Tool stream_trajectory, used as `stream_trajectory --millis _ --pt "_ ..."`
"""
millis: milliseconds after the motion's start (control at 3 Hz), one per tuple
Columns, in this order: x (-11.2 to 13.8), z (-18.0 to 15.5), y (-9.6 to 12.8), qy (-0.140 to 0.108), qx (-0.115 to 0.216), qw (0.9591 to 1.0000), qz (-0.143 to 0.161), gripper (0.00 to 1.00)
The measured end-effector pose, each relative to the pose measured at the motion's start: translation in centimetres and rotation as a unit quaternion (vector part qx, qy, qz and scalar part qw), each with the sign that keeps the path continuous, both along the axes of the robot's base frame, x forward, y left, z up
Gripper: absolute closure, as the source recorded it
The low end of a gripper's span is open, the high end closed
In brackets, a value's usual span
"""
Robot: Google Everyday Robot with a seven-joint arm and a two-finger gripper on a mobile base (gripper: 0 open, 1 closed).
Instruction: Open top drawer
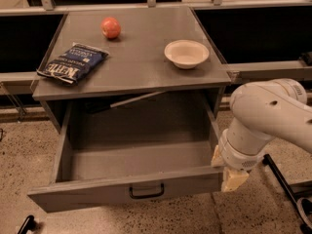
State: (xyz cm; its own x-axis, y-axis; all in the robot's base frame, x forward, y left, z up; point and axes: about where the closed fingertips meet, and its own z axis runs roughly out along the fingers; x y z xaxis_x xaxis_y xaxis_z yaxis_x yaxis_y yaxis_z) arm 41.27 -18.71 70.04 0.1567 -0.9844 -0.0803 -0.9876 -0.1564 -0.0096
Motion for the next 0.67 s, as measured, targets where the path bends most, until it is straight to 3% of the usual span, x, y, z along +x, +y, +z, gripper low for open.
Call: stream_trajectory --millis 333,667 --pt "-0.1 2.6 0.1 -0.029 0.027 0.9992 0.001 0.35" --pt "1.5 7.5 1.0 -0.081 0.070 0.9941 0.018 0.12"
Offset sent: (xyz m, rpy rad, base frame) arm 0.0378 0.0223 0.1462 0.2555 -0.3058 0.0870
